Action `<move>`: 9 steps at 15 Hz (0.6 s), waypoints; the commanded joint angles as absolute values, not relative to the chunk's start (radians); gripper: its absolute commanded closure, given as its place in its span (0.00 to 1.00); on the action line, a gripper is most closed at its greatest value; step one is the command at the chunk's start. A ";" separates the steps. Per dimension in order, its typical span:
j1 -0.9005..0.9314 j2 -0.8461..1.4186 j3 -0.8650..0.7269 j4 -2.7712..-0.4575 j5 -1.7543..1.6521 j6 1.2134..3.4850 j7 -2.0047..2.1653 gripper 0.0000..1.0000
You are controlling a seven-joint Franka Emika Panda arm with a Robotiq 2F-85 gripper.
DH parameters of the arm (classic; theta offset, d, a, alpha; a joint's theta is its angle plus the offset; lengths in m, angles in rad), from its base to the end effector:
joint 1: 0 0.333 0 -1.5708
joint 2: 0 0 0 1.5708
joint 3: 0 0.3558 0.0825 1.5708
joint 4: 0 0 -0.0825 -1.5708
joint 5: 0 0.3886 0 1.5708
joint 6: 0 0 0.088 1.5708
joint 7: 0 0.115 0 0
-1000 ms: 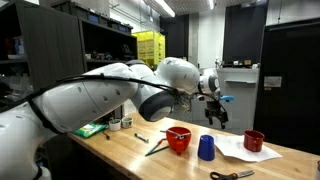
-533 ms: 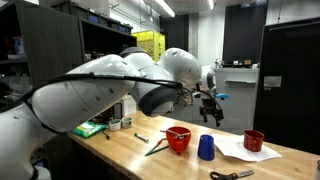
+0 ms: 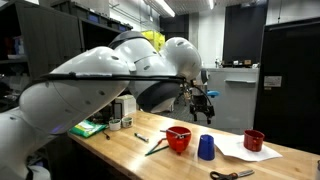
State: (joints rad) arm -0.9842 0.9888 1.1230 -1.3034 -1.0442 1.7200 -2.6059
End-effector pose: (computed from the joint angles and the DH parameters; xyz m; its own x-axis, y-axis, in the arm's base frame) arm 0.7162 -0.2511 0.3529 -0.9226 0.3843 -0.0332 0.3842 0.9076 -0.1692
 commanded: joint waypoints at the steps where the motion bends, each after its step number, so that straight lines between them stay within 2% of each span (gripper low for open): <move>1: -1.072 0.998 1.246 -1.434 -1.116 1.674 -2.606 0.00; 9: -1.152 1.000 1.327 -1.556 -1.132 1.591 -2.606 0.00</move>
State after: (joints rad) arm -1.0792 0.9928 1.2633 -1.4800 -1.0999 1.6025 -2.6056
